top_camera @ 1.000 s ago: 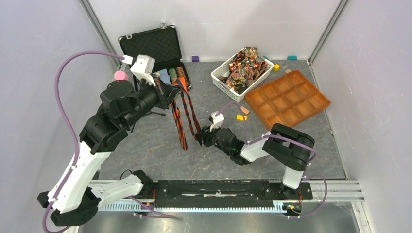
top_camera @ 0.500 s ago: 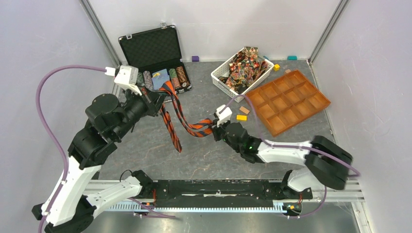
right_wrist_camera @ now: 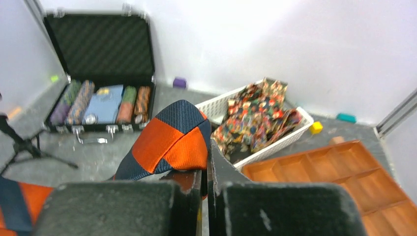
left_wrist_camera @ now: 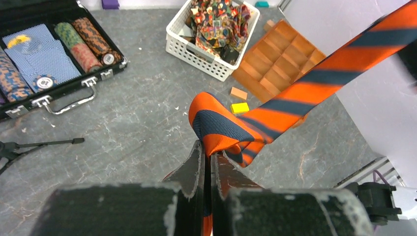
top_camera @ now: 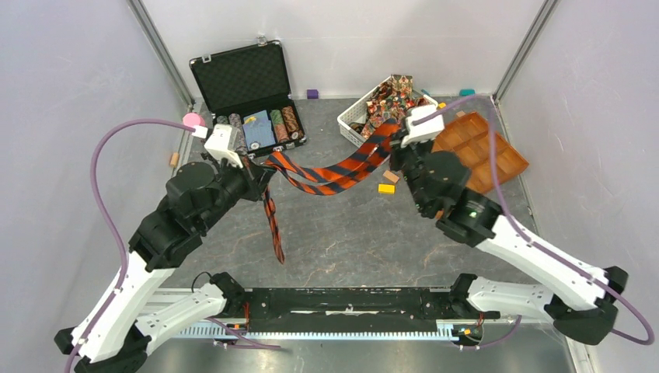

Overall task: Roll the ties
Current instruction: Flatten out the tie at the center of the board.

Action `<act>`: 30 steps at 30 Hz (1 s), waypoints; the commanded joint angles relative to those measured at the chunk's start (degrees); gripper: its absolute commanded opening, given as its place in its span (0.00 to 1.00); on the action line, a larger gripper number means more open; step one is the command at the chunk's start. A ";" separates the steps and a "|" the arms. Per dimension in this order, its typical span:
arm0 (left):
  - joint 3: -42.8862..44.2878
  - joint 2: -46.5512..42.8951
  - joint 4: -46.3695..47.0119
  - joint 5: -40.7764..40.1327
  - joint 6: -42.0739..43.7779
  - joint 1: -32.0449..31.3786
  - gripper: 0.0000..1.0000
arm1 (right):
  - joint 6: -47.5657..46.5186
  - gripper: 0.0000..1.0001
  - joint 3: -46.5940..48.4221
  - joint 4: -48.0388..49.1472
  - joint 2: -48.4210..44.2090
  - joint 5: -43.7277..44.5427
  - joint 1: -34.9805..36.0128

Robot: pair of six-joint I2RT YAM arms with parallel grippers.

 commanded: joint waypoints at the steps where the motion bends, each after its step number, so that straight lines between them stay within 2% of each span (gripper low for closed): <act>1: -1.76 1.21 5.23 3.32 -3.34 -0.29 0.02 | -1.38 0.00 12.55 -14.56 -2.70 6.76 -0.02; 5: -4.17 3.25 8.35 6.82 -4.71 -0.41 0.02 | 2.25 0.00 22.97 -22.46 -4.86 9.86 -0.02; 10: -5.81 6.24 12.94 7.28 -5.22 -2.90 0.02 | 3.37 0.00 29.60 -24.80 -8.46 10.62 -0.03; 14: -5.04 11.01 17.26 5.12 -4.89 -8.69 0.02 | 2.79 0.00 35.14 -26.77 -8.51 10.13 -0.03; 20: 1.24 25.23 23.60 -2.82 -1.71 -23.26 0.02 | -1.56 0.00 42.43 -26.98 -6.49 11.89 -0.03; 25: 5.05 35.24 29.02 -5.06 -1.27 -28.57 0.02 | -4.66 0.00 52.14 -26.87 -4.44 12.74 -0.03; 30: 5.48 39.00 33.10 -5.30 -1.79 -29.93 0.02 | -5.87 0.00 52.75 -25.03 -4.73 12.87 0.01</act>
